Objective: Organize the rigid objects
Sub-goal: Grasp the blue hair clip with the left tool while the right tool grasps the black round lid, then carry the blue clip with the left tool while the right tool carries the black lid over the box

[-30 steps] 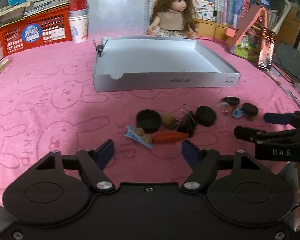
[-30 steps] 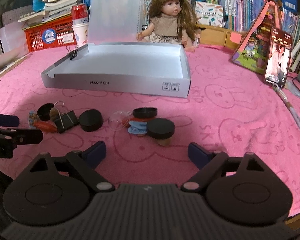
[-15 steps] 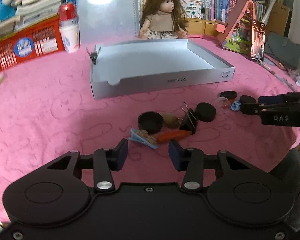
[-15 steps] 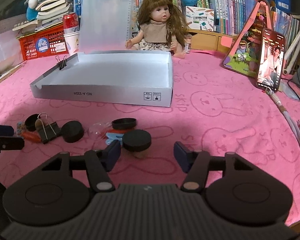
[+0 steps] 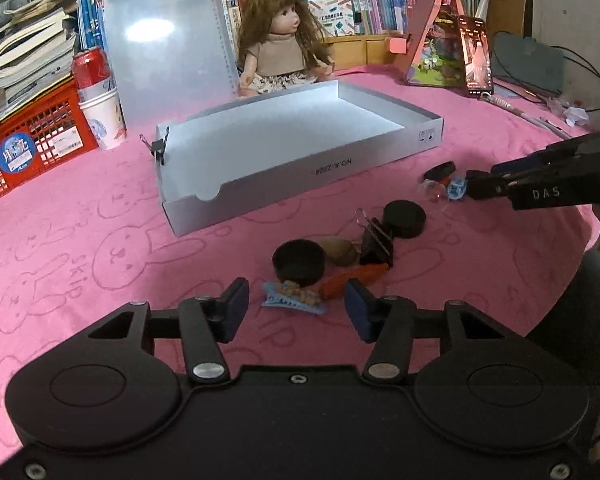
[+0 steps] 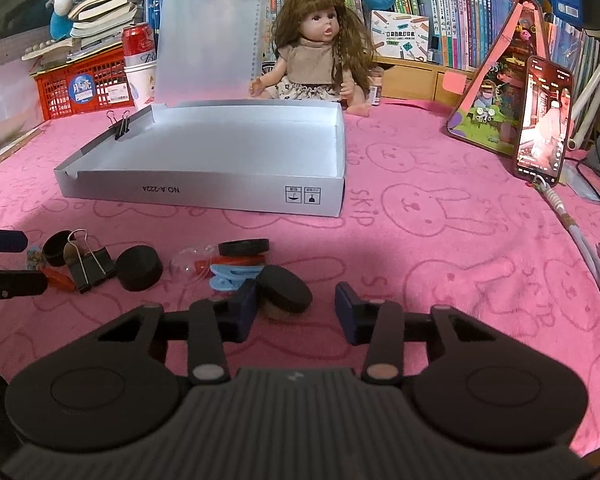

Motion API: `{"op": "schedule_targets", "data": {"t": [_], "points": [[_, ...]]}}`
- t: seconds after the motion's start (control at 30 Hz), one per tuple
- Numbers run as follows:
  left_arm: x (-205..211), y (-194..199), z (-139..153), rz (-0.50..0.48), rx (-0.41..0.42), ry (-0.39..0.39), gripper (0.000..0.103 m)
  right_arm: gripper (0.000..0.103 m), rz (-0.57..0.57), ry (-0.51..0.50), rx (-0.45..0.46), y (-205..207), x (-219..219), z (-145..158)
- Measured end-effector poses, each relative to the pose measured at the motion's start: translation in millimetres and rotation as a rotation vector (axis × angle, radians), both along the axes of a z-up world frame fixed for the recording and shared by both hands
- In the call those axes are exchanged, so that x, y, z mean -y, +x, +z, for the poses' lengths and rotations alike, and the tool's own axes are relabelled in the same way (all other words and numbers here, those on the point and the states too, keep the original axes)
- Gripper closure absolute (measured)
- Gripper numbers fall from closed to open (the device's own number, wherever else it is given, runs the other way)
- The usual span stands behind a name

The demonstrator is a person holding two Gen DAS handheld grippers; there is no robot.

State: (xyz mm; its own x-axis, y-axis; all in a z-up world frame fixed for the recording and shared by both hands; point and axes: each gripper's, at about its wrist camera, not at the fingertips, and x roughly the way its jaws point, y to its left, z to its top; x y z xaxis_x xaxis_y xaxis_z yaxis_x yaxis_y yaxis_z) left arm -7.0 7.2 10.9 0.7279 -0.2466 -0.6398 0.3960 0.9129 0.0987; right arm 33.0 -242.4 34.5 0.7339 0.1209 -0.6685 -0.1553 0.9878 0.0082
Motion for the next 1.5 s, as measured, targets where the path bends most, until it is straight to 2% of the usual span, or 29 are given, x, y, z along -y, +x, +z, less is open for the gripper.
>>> {"op": "schedule_targets", "data": {"t": [0.1,0.23,0.4,0.43,0.5,0.53,0.87,1.03,1.07,1.1,1.23,1.4,1.5], "points": [[-4.1,-1.1,-0.8,-0.005,0.003,0.005,0.052,0.058,0.002,-0.01,0.004,1.2,-2.0,0.3],[-3.4,-1.4,-3.7,-0.008,0.019,0.049,0.052,0.06,0.001,-0.016,0.005,2.8,-3.4,0.8],[0.3,0.6,-6.0,-0.026,0.035,0.047,0.052,0.062,-0.01,-0.01,-0.003,4.5,-2.7,-0.2],[0.3,1.7,-6.6,-0.024,0.033,0.042,0.052,0.064,-0.017,-0.01,-0.003,4.5,-2.7,0.0],[-1.0,5.3,-5.9,-0.02,0.013,0.016,0.063,0.075,-0.034,-0.012,-0.004,4.7,-2.4,0.4],[-2.2,6.9,-5.5,-0.02,0.001,-0.002,0.072,0.075,-0.04,-0.009,-0.004,4.8,-1.9,0.6],[-12.4,5.6,2.2,0.058,0.013,-0.018,0.072,0.075,-0.045,0.029,0.002,1.6,4.7,5.5],[-18.7,7.9,2.8,0.105,0.012,-0.034,0.072,0.067,0.022,0.041,0.012,-5.8,1.2,8.1],[-18.7,8.0,2.1,0.108,0.011,-0.031,0.072,0.058,0.037,0.034,0.015,-7.8,-0.7,8.6],[-18.8,8.0,1.5,0.111,0.011,-0.027,0.072,0.053,0.052,0.034,0.017,-9.8,-2.2,9.0],[-18.3,7.6,-0.2,0.122,0.011,-0.022,0.072,0.051,0.079,0.067,0.016,-13.6,-2.2,11.9],[-17.2,5.7,-0.6,0.128,0.026,-0.009,0.07,0.049,0.007,0.155,0.01,-5.8,14.8,14.2],[-17.5,3.9,0.5,0.13,0.034,-0.009,0.065,0.049,-0.027,0.11,0.025,-5.1,19.6,14.1]]}}
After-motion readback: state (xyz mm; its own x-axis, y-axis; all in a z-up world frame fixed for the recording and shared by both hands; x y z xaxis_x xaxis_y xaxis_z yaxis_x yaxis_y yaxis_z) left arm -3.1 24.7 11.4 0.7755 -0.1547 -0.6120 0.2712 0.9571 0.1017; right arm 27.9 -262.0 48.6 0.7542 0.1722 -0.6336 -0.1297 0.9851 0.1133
